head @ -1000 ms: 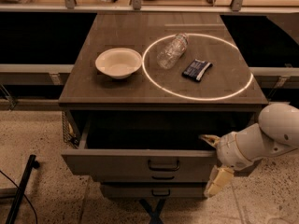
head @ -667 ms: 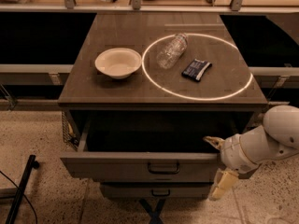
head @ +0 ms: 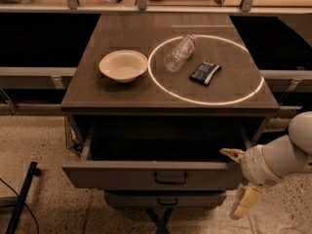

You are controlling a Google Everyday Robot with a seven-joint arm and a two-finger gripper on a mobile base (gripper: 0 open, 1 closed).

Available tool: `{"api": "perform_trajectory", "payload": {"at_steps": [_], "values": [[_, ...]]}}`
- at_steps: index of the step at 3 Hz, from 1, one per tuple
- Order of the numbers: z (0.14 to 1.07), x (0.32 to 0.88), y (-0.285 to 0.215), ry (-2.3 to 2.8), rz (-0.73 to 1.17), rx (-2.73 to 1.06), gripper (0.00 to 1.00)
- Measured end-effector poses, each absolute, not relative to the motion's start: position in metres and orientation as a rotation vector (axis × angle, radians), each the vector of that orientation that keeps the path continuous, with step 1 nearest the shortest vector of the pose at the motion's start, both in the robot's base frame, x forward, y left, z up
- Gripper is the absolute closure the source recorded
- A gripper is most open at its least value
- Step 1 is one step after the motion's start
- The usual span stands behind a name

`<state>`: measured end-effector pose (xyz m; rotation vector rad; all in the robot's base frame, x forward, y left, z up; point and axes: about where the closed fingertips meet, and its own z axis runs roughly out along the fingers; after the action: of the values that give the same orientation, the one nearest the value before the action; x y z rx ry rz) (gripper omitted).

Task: Open top drawer

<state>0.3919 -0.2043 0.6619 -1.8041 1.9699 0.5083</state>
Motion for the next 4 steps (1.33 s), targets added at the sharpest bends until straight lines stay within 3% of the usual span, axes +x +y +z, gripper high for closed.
{"api": "perform_trajectory", "payload": {"at_steps": [2,4], "values": [[0.67,0.382,-0.209,1.961,0.506,-1.835,0.0],[0.694,0.411,-0.191,1.89,0.472,-1.796,0.0]]}}
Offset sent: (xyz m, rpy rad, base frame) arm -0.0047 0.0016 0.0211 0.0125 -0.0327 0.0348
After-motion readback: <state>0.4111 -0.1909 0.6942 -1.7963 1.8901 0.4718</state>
